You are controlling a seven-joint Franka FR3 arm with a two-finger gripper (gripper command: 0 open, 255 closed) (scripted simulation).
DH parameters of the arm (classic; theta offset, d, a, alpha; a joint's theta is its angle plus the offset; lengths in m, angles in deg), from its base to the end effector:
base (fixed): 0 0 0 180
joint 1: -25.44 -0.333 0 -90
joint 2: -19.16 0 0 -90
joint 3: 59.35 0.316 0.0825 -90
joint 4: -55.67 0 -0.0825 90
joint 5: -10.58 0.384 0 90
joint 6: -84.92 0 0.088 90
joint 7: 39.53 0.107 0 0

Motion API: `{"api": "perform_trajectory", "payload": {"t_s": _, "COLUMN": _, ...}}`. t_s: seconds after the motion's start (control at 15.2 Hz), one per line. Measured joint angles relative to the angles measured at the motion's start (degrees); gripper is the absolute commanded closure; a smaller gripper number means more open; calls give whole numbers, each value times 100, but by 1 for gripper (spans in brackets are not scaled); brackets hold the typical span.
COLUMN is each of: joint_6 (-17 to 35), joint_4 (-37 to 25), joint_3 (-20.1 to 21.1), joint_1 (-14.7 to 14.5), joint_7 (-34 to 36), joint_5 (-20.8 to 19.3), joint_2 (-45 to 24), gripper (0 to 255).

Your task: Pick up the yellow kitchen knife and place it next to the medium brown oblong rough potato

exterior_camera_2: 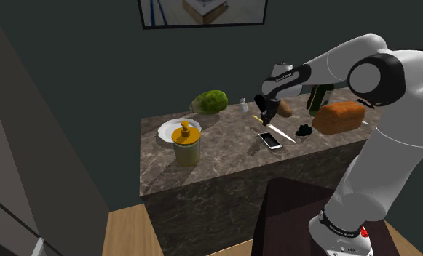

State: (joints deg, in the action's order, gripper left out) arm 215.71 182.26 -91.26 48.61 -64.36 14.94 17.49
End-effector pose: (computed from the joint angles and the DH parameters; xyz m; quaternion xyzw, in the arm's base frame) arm 0.3093 -0.4387 0.3728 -0.9583 0.2837 -0.0327 0.0009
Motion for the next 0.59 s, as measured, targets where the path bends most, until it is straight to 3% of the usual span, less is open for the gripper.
{"api": "perform_trajectory", "payload": {"t_s": 0.59, "joint_6": 288, "joint_4": 123, "joint_3": 10, "joint_1": 11, "joint_7": -120, "joint_5": 164, "joint_2": -198, "gripper": 255}}
